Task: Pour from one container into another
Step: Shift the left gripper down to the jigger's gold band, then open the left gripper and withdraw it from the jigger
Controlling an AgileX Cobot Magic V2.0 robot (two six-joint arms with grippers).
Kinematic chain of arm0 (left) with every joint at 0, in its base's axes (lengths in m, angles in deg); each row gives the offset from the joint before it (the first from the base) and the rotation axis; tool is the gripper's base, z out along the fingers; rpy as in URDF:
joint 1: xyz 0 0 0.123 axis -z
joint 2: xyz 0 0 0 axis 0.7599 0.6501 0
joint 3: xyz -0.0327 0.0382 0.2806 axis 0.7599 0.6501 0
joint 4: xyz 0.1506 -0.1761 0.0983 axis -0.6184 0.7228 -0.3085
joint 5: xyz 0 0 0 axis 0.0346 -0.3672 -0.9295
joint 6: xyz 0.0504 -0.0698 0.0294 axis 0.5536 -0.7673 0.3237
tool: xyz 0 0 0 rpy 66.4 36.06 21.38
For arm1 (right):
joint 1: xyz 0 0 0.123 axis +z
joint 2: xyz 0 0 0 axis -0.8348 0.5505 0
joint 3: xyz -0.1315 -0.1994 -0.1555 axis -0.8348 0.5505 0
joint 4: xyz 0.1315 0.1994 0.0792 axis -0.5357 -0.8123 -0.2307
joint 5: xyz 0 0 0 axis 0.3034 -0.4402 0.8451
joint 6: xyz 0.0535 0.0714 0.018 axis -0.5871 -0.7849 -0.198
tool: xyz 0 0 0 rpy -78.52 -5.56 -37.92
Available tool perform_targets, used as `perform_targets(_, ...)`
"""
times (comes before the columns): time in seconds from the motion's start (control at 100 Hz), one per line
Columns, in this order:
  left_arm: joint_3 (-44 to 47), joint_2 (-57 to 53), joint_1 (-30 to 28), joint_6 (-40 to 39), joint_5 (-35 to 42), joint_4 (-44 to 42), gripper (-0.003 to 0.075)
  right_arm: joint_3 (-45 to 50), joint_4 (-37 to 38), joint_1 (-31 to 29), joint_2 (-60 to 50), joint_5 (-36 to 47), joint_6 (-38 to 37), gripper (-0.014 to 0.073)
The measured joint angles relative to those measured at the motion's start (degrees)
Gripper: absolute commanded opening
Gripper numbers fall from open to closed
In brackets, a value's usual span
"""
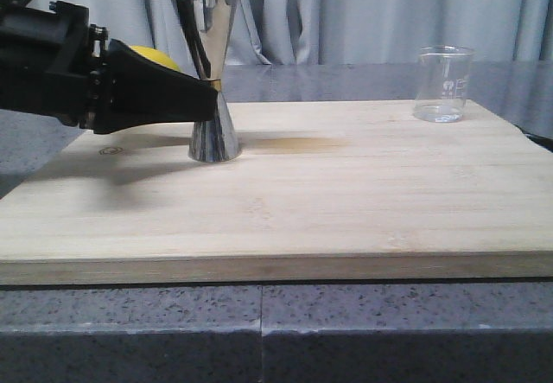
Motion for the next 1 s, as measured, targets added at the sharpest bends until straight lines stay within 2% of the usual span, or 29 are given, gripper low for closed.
perform_targets(0.45,0.00,-1.96,-0.68,-0.53,0.00,-1.37,0.0342,0.00,0.08,0.00,0.00,0.00,0.00,0.0544)
perform_targets(1.0,0.00,-12.24,-8.75,-6.31,-0.32,-6.37,0.0342,0.00,0.21,0.00,0.00,-0.23,-0.13,0.0542)
